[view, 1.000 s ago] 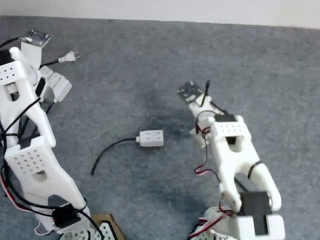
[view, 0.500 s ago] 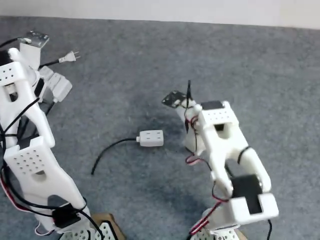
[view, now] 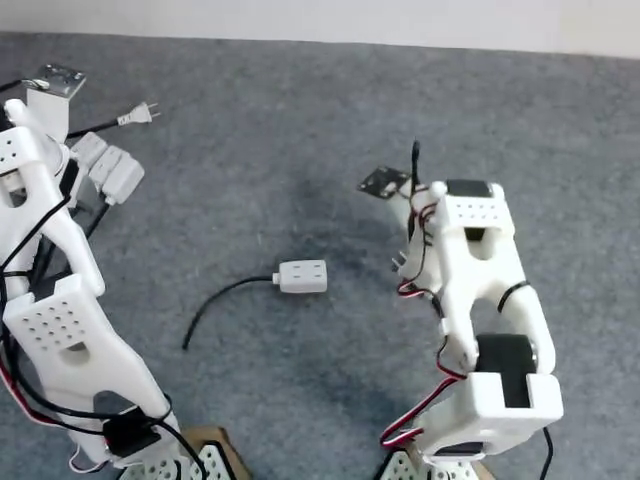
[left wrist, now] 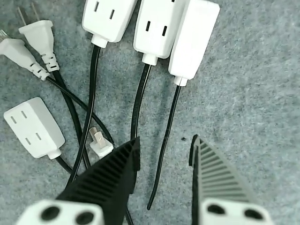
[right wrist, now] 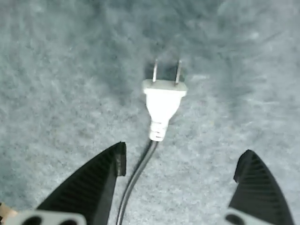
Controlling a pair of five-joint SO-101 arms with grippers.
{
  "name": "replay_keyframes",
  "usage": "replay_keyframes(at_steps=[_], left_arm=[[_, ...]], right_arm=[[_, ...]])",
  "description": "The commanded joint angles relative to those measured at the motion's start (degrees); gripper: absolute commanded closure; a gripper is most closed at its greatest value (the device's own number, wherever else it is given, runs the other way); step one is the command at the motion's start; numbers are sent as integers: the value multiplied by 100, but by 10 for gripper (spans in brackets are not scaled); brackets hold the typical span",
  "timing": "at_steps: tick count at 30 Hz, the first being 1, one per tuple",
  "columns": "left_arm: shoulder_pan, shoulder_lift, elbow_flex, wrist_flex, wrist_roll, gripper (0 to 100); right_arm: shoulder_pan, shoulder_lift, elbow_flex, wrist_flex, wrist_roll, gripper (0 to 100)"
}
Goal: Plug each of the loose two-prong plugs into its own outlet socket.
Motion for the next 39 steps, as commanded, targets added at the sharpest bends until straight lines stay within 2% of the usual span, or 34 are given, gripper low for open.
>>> replay_keyframes(at_steps=[1,14,17,21,27,34,39], left_arm=[[-4,-48,-171,-53,-44,814],[-40,-48,-171,-53,-70,814],[-48,-48,-171,-53,-70,814],[-84,-48,-171,-53,-79,814],[-110,-48,-171,-62,-79,814],[-110,-66,-180,-44,-79,814],[-119,-75,-189,-44,-79,814]], right_arm=[[-338,-22,215,-514,62,642],[-629,84,391,-1270,-237,642],[-523,444,330,-1270,-281,642],[-365,752,180,-1235,-791,642],[-295,752,-48,-1068,-888,642],[-303,743,-92,-769,-1363,644],[-303,778,-189,-743,-1284,701]])
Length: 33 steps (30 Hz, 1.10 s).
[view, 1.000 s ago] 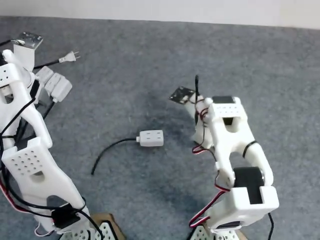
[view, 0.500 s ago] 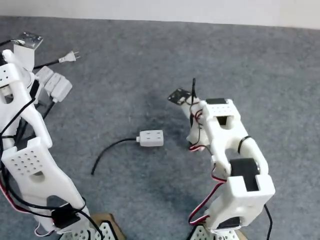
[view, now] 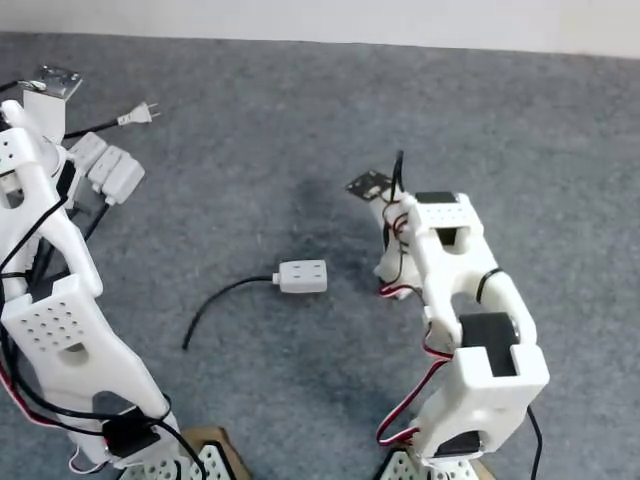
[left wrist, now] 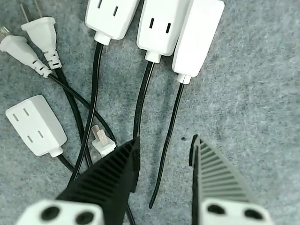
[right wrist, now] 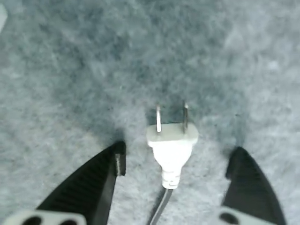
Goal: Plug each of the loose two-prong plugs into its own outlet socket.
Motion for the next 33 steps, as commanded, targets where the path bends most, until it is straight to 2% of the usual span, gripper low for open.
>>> replay_keyframes(at_steps=[1,7,12,13,28,33], left_arm=[[-57,-66,-180,-44,-53,814],[-110,-57,-180,-44,-44,814],[-110,-57,-171,-44,-44,814],[-101,-57,-171,-44,-44,814],[-110,-57,-171,-44,-44,814],[-40,-57,-92,-35,-44,814]], right_arm=[[75,-31,-207,75,62,707],[66,-22,-171,84,554,749],[75,-22,-207,75,536,960],[75,-40,-207,66,527,975],[233,-48,154,497,536,963],[215,-119,259,303,387,993]])
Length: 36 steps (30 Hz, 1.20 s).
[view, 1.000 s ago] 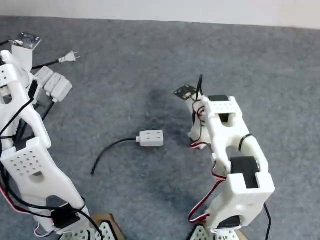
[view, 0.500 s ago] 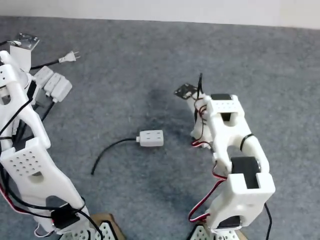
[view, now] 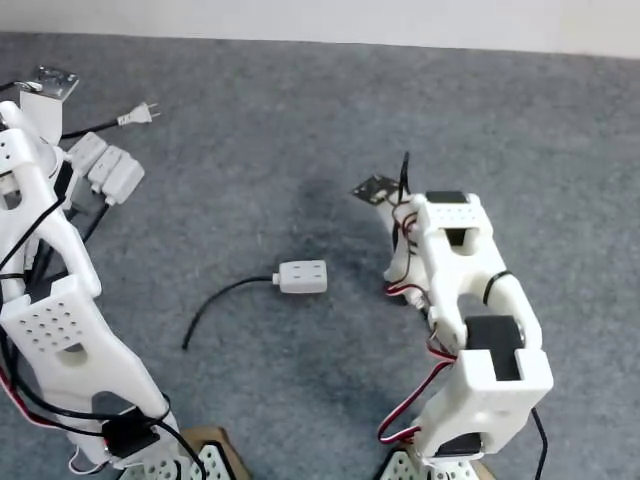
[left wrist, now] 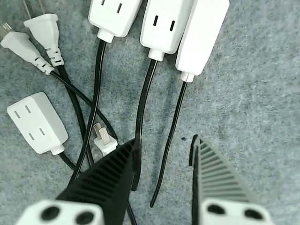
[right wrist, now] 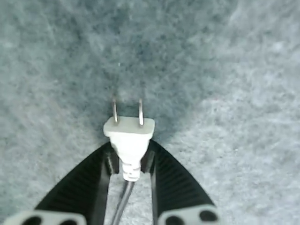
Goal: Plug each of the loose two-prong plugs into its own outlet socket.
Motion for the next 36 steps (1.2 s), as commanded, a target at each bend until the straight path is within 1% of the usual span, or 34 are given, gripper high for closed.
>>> replay_keyframes(at_steps=[1,4,7,13,18,21,23,26,30,34,36], left_arm=[[92,-66,4,-35,-35,814],[356,-66,259,-35,-9,815],[681,-101,409,-35,9,815],[1455,-110,409,237,264,815],[1868,-110,409,316,281,815],[2088,-110,409,457,255,815],[2237,-84,409,510,246,815],[2422,-75,444,615,88,815],[2545,-119,338,615,237,815],[2923,-66,268,651,334,815],[3090,-66,497,651,334,815]], right_arm=[[22,-163,13,-4,-246,991],[-4,-620,-400,-277,-686,991],[-224,-1077,-374,-875,-1108,991],[-884,-1754,514,-2914,-1688,991],[-1226,-2097,1323,-4163,-2092,991],[-1420,-2422,1815,-4804,-2119,991],[-1455,-2712,2026,-4998,-2127,991],[-1455,-3187,2070,-5015,-2154,991],[-1508,-3741,2193,-5015,-2180,991],[-1868,-4251,2659,-5332,-2251,991],[-1965,-4444,2818,-5358,-2242,991]])
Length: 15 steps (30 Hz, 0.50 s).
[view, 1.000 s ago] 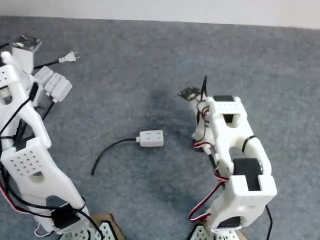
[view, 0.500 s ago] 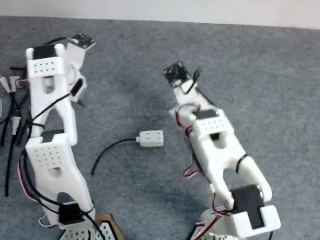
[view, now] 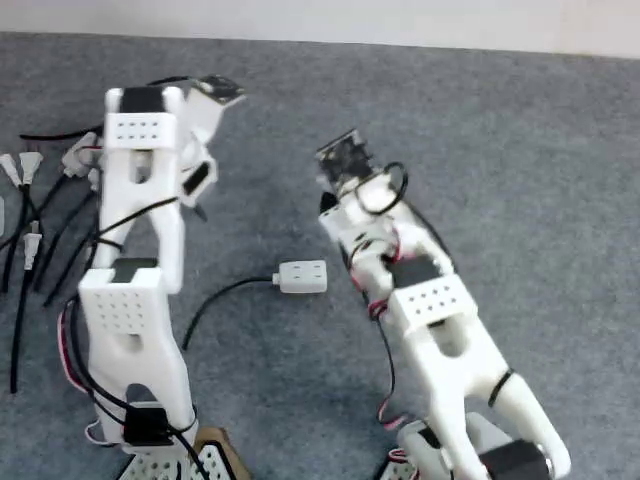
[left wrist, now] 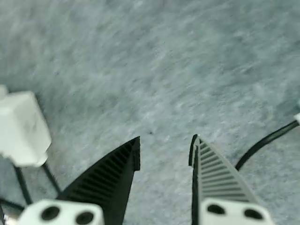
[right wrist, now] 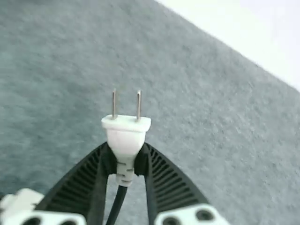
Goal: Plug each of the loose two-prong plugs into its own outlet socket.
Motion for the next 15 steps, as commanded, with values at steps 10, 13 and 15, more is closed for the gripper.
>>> replay_keyframes(at_steps=[10,13,15], left_arm=[[1059,-119,1297,123,-378,815],[1103,-119,1376,123,-378,815],[1095,-127,1376,123,-378,815]], right_arm=[[-180,-233,-31,-189,-35,991],[-110,224,-233,-171,-44,991],[-84,611,-462,-145,-44,991]])
